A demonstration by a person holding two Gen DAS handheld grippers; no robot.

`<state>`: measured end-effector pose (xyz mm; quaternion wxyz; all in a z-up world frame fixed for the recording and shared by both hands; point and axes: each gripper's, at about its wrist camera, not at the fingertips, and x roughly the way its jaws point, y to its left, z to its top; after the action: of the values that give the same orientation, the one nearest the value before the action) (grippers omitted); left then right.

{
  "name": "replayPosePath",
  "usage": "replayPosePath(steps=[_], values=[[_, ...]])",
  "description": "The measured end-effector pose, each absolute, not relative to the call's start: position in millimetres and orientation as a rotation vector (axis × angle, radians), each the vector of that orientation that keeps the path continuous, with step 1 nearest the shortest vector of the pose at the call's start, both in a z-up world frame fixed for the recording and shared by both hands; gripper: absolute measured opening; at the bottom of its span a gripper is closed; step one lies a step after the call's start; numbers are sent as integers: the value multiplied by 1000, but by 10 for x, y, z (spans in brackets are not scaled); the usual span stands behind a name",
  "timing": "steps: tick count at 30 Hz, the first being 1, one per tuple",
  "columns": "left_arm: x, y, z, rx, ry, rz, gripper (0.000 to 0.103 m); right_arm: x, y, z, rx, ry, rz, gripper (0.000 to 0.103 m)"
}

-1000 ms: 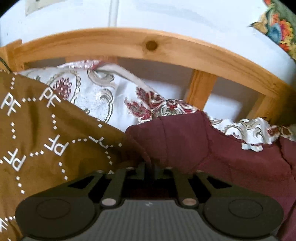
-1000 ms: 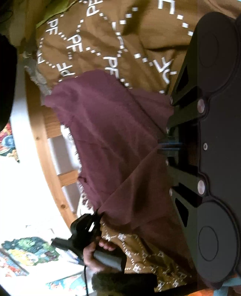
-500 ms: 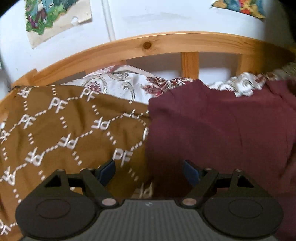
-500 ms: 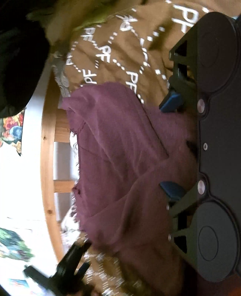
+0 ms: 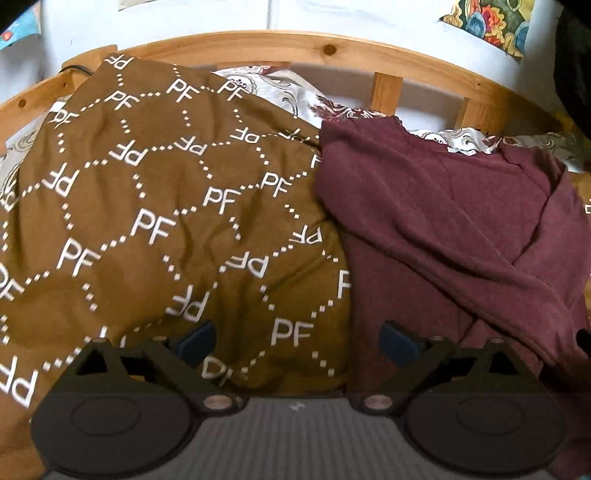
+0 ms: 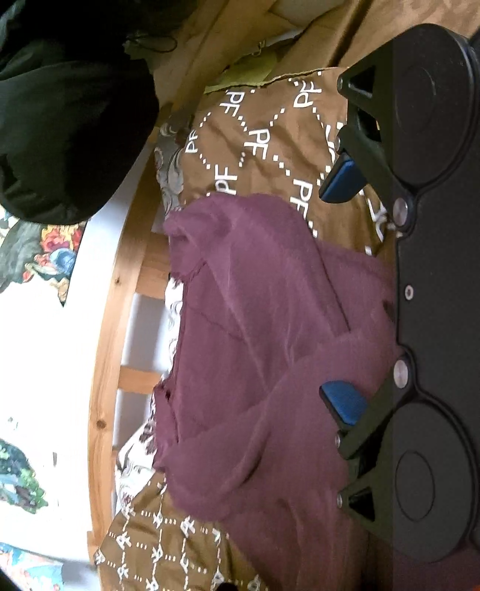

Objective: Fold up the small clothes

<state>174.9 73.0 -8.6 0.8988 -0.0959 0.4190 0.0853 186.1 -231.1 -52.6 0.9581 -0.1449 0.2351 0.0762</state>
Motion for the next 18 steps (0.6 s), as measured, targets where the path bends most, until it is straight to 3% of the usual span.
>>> replayPosePath(steps=[13, 18], values=[[2076, 901, -33, -232, 772, 212, 101, 1639, -2108, -490, -203, 575, 162, 102], [2631, 906, -83, -255, 763, 231, 102, 1603, -2090, -602, -173, 456, 264, 102]])
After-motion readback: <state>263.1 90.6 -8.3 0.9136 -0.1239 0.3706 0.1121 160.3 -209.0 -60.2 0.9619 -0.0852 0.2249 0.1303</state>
